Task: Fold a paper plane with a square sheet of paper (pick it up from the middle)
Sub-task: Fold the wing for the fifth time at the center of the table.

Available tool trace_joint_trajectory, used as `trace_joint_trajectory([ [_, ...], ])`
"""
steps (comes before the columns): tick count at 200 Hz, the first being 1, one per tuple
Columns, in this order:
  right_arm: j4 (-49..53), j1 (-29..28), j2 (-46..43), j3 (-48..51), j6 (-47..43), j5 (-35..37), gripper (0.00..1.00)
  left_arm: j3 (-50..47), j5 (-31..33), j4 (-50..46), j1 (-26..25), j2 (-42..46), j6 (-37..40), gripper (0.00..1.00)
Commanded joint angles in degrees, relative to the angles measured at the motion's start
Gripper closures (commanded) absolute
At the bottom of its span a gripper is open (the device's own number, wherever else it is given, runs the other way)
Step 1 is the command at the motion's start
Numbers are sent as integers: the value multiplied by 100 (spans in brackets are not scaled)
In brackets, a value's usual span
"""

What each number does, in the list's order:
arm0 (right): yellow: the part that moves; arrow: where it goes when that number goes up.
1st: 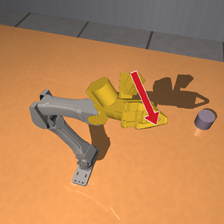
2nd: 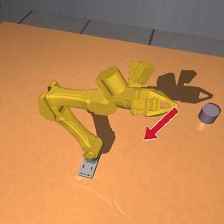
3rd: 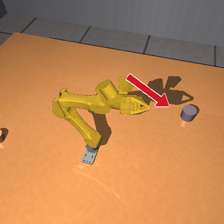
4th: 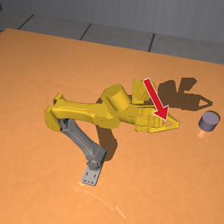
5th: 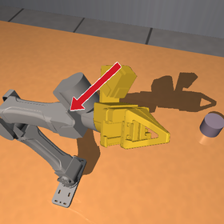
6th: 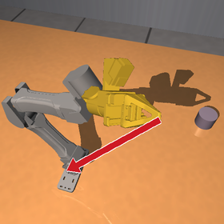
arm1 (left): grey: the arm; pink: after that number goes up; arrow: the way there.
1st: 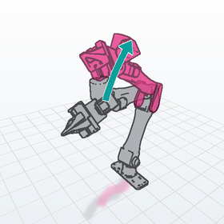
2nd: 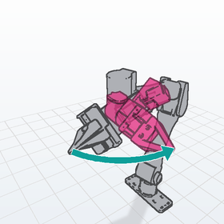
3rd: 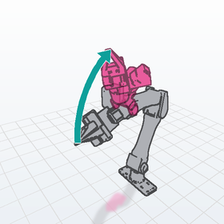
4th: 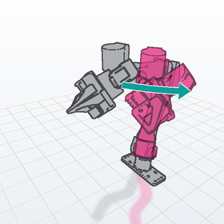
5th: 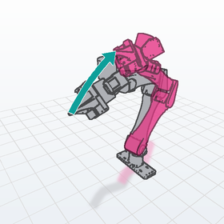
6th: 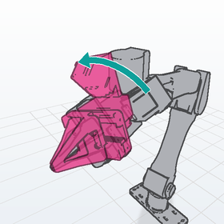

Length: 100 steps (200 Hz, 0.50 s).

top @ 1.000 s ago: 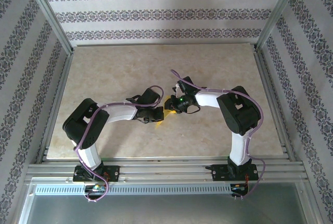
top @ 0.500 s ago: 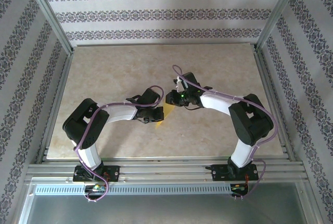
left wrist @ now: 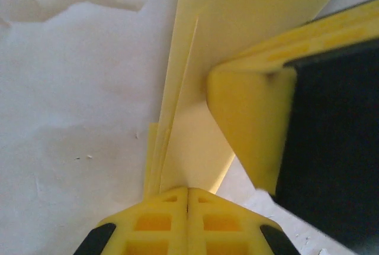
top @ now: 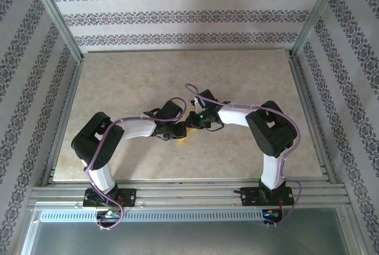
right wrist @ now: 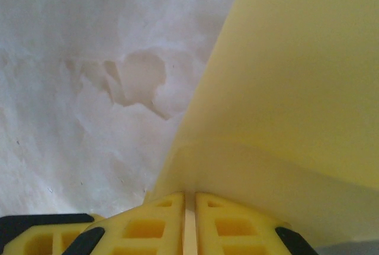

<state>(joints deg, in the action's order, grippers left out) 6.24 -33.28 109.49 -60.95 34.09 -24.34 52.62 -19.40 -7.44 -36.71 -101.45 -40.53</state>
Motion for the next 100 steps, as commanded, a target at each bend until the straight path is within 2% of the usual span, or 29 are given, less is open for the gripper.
trace_joint_trajectory([
  [1,133,212,179,-200,-239,157,85,-160,383,-982,-38,-226,183,100],
  [100,188,808,511,-795,-783,-52,85,-124,364,-1144,-33,-345,247,100],
])
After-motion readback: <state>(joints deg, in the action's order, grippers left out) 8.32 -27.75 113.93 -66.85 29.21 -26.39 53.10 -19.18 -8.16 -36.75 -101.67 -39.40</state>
